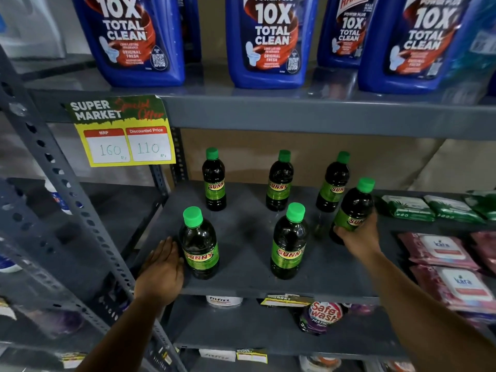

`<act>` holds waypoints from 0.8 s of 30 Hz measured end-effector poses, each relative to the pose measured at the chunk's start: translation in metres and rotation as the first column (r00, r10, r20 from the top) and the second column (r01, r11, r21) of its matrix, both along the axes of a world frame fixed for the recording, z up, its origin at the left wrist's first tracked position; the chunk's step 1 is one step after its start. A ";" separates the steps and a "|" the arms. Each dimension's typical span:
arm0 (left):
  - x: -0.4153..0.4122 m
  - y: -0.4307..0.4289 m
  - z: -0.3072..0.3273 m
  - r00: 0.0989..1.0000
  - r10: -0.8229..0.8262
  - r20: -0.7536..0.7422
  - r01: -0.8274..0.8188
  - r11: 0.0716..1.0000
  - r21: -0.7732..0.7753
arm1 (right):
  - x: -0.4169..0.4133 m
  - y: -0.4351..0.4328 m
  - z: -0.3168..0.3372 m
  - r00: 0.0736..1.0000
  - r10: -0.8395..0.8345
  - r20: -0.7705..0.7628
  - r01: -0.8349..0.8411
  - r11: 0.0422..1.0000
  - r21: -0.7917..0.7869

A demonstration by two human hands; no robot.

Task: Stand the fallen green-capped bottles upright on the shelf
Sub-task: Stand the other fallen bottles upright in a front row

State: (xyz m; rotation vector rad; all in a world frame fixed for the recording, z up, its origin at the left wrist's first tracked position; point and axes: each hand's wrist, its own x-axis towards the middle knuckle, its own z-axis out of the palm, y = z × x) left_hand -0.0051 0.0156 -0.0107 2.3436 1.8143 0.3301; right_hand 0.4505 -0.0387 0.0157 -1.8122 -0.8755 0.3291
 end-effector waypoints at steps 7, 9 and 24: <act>0.000 0.000 0.001 1.000 0.008 -0.016 -0.008 1.000 0.003 | 0.008 -0.002 -0.010 0.993 0.018 0.112 -0.011 0.998 -0.067; 0.000 0.000 0.000 1.000 0.010 -0.022 -0.009 1.000 0.009 | 0.007 -0.009 -0.016 0.997 0.039 0.073 -0.030 0.993 -0.113; -0.001 0.003 -0.004 1.000 -0.008 -0.017 0.007 1.000 -0.021 | -0.007 -0.036 -0.022 0.993 -0.035 0.115 0.058 0.979 -0.198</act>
